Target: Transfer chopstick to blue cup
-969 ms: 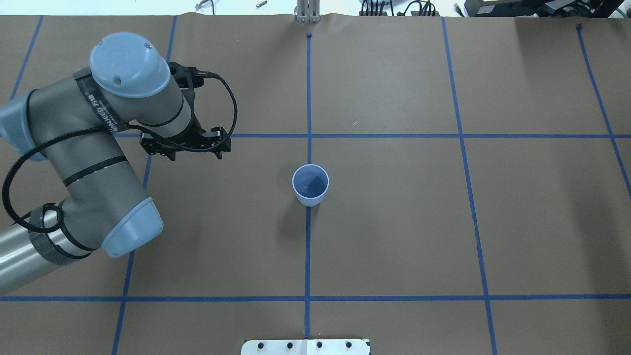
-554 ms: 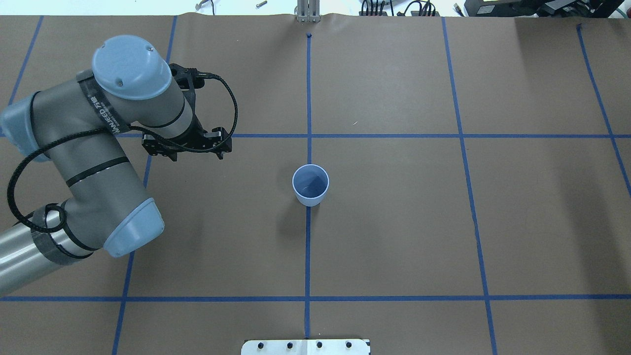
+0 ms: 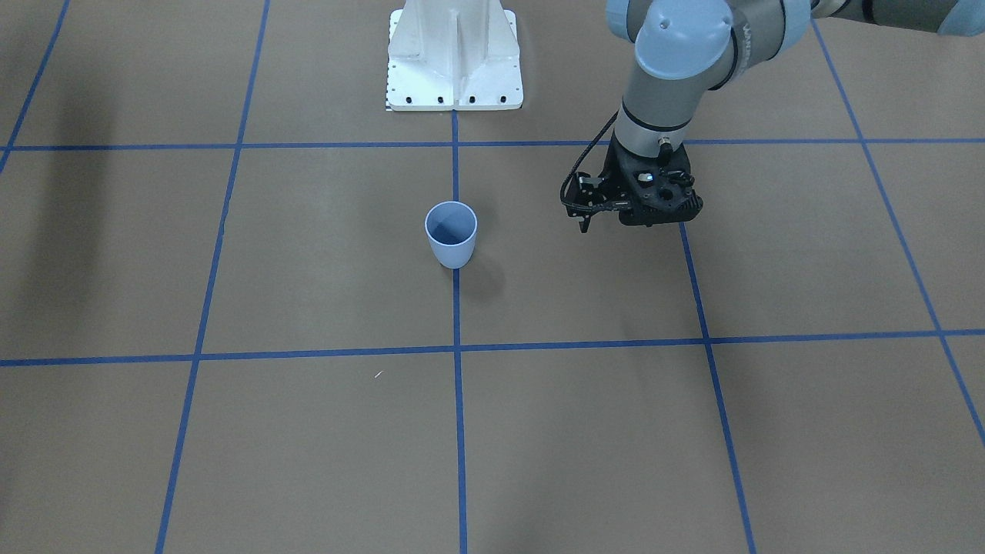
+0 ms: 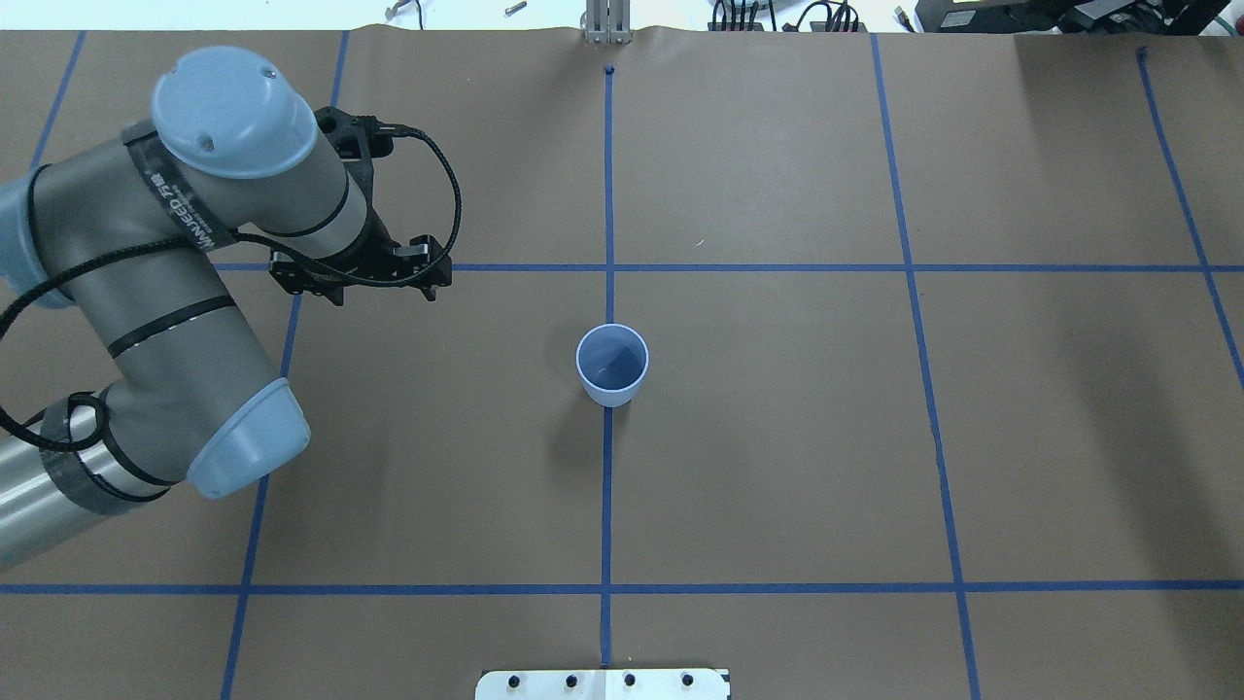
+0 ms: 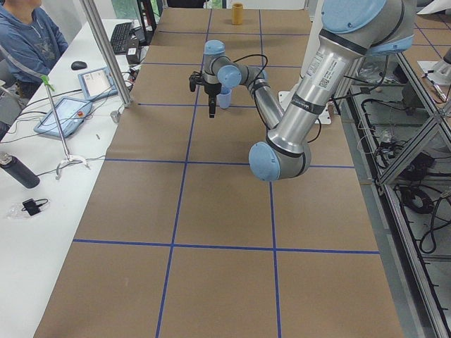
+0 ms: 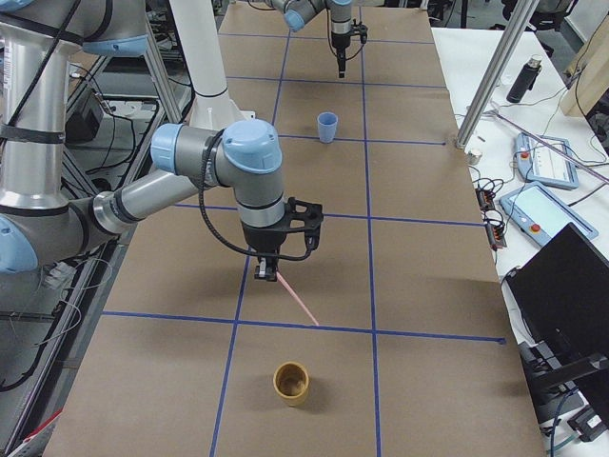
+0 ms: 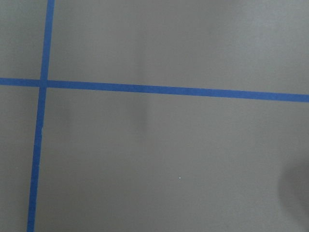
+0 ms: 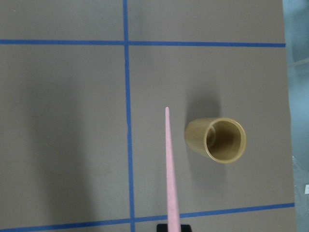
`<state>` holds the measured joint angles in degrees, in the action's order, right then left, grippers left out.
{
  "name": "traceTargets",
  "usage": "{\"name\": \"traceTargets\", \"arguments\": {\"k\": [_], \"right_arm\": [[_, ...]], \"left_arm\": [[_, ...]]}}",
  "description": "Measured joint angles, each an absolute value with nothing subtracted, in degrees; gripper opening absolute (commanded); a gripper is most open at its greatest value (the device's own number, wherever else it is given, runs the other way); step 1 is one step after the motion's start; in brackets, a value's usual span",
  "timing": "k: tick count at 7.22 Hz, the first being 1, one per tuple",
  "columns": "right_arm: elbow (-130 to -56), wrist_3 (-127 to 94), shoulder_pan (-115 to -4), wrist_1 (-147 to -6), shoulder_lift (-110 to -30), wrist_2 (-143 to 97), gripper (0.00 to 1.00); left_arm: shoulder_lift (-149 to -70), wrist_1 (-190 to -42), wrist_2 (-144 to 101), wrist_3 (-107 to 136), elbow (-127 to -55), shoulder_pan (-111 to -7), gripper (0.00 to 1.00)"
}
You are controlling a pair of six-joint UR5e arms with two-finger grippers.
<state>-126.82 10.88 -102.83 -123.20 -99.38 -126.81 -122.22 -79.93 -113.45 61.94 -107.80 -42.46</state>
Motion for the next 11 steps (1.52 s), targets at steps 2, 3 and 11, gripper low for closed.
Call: {"name": "traceTargets", "arguments": {"k": [2, 3, 11], "right_arm": [[-125.2, -3.9, -93.9, -123.7, -89.0, -130.3, 0.00], [-124.4, -13.6, -88.4, -123.7, -83.2, -131.7, 0.00], [-117.3, -90.9, -48.5, -102.1, -51.8, -134.4, 0.00]], "left_arm": [[-120.9, -79.5, -117.5, 57.6, -108.2, -46.7, 0.98], [-119.6, -79.4, -119.3, 54.9, -108.5, -48.7, 0.98], [-117.6, -79.3, -122.9, 46.8, -107.6, -54.8, 0.98]]}}
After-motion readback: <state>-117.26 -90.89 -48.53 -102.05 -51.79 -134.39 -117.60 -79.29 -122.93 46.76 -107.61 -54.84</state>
